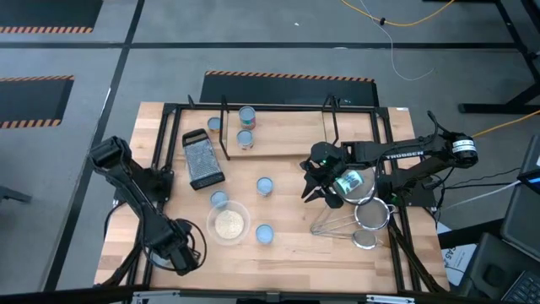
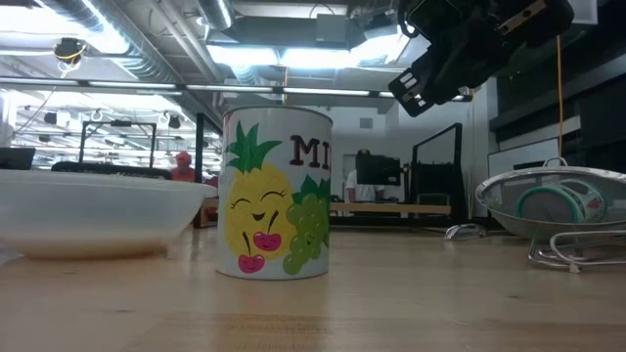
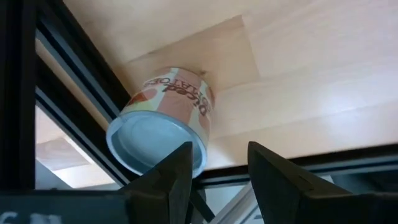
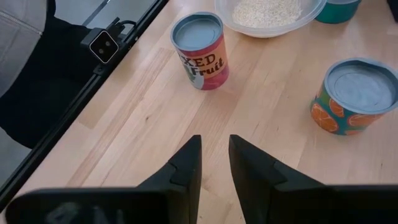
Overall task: Pick and place cans onto a shelf
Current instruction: Put the pink diced tomato can on the shelf
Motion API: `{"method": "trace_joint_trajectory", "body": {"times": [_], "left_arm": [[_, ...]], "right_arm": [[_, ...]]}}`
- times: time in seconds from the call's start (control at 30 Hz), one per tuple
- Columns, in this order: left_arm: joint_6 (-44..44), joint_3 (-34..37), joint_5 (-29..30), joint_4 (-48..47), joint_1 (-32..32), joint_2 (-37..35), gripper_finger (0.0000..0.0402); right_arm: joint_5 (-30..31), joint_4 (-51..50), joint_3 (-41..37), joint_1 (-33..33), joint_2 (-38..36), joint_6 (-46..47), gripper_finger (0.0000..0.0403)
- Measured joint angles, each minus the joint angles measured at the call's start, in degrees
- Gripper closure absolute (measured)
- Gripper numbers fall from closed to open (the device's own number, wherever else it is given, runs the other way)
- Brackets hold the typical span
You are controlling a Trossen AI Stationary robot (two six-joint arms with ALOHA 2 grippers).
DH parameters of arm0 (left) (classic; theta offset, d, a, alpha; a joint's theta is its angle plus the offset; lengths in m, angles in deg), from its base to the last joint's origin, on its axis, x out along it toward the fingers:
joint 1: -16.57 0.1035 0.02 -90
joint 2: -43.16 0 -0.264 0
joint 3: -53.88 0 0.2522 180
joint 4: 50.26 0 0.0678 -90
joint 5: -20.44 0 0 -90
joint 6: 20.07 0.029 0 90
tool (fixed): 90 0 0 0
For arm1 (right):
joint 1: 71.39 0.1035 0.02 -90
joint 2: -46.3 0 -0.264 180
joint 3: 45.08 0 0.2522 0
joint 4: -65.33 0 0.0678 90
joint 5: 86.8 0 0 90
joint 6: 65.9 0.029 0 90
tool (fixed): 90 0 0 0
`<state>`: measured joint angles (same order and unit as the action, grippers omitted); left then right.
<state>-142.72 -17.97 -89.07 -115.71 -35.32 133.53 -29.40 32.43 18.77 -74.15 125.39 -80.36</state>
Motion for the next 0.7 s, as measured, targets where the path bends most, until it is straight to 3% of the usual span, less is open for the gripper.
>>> {"method": "trace_joint_trajectory", "body": {"times": [0.23,0.7], "left_arm": [[-1.9,0.0,-2.7,-1.9,0.0,0.1,0.0255],[-1.4,0.0,-1.6,-1.4,-0.7,4.3,0.0255]], "right_arm": [[0.0,0.0,0.0,0.0,0.0,0.0,0.0317],[0.0,0.0,0.0,0.0,0.0,0.0,0.0317]]}}
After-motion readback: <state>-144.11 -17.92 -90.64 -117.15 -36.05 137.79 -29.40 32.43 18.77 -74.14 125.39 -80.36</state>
